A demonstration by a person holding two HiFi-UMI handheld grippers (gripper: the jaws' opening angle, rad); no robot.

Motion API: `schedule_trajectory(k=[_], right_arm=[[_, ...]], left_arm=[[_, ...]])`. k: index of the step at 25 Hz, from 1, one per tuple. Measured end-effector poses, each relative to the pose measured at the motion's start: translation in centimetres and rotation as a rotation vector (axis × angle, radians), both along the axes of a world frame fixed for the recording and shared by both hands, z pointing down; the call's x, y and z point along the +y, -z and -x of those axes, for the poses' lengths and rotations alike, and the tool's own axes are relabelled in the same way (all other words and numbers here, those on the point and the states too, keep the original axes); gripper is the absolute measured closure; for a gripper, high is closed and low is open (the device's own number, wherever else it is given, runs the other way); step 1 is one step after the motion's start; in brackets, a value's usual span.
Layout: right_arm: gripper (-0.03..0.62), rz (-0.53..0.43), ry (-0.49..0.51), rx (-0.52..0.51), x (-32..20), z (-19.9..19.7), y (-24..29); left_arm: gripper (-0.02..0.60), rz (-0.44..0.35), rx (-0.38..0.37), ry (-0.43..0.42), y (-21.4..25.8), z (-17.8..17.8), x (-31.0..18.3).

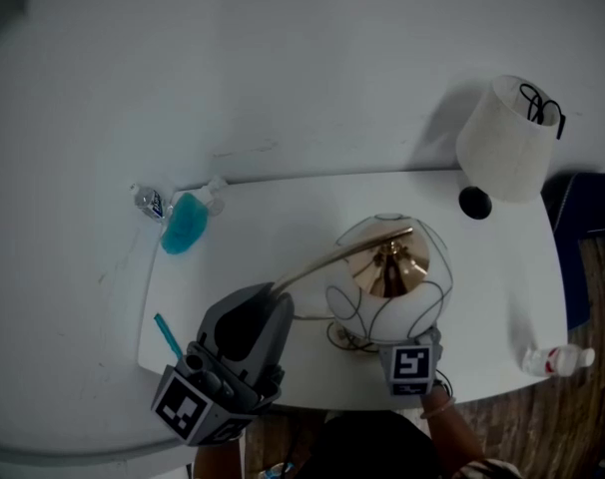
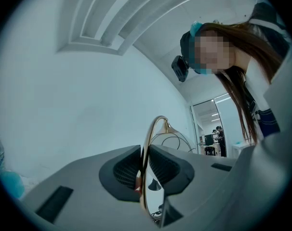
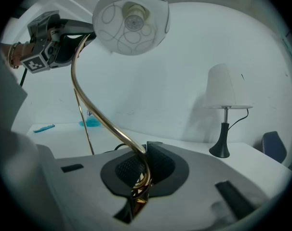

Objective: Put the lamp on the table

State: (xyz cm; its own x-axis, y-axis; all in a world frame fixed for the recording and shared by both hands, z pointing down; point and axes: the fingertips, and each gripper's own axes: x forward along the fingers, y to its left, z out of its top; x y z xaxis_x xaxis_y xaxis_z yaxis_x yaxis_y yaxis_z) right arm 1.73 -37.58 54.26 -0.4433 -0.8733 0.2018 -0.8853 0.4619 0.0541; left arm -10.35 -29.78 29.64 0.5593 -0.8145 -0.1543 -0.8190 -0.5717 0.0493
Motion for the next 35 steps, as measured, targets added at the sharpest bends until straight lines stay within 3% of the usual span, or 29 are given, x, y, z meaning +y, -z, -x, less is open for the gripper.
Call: schedule_trajectory(k=[35], right_arm=[[0.585, 0.047, -0.010, -0.021, 0.2, 0.3, -2.3]], left_arm=[[0.522, 0.038, -0.002, 0.000, -1.8, 0.1, -0.3]])
